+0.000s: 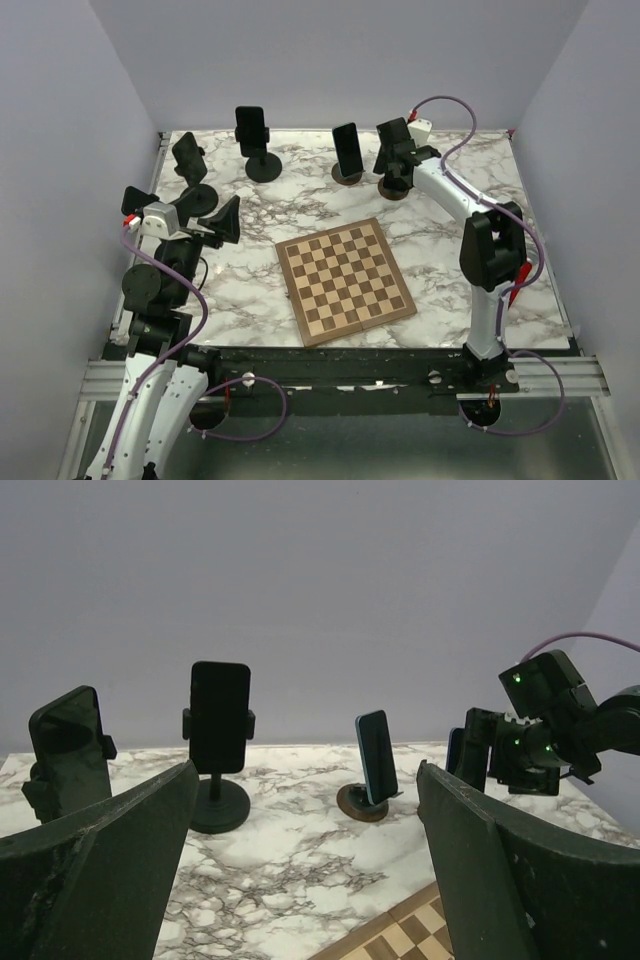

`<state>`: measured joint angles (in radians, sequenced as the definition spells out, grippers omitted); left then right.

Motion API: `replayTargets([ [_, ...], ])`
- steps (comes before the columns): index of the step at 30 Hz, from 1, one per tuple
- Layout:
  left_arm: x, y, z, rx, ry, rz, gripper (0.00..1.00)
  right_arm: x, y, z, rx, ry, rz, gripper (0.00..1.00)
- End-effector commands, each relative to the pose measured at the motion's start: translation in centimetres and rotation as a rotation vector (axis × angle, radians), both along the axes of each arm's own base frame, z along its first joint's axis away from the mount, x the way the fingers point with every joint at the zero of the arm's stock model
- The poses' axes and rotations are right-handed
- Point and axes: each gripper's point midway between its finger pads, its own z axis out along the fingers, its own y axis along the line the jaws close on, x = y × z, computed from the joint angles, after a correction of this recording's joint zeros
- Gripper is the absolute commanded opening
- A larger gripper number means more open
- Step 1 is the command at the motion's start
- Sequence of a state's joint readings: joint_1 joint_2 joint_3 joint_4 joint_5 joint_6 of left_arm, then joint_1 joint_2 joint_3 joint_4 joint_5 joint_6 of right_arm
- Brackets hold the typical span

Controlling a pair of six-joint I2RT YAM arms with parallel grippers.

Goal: Remove the phone from the phone stand

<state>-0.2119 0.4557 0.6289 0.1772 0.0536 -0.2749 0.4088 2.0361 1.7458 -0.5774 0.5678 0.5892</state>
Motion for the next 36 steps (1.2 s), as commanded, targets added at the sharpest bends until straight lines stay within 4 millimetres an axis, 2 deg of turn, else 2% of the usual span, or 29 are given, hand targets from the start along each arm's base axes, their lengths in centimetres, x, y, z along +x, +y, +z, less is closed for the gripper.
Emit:
replayTargets([
  [1,-0.4,-0.6,0.7,0.0,-0.015,-0.038,0.99,1.3,-0.6,0.1,-0.061,-0.026,-0.019,1.0],
  [9,-0.3,-0.8,0.6,-0.001,-0.011,-0.042,0.99,3.1,0.1,-0.6,-0.057,-0.036,0.0,1.0],
  [25,0.0,-1.2,0.2,0.0,0.006,-0.058,0.99,4.3,-1.1,-1.7,-0.088,-0.03,-0.018,1.0],
  [36,0.3,-1.4,-0.1,0.002,0.017,-0.065,0.99,4.9,-0.8,-1.9,-0.063,-0.037,-0.008,0.87],
])
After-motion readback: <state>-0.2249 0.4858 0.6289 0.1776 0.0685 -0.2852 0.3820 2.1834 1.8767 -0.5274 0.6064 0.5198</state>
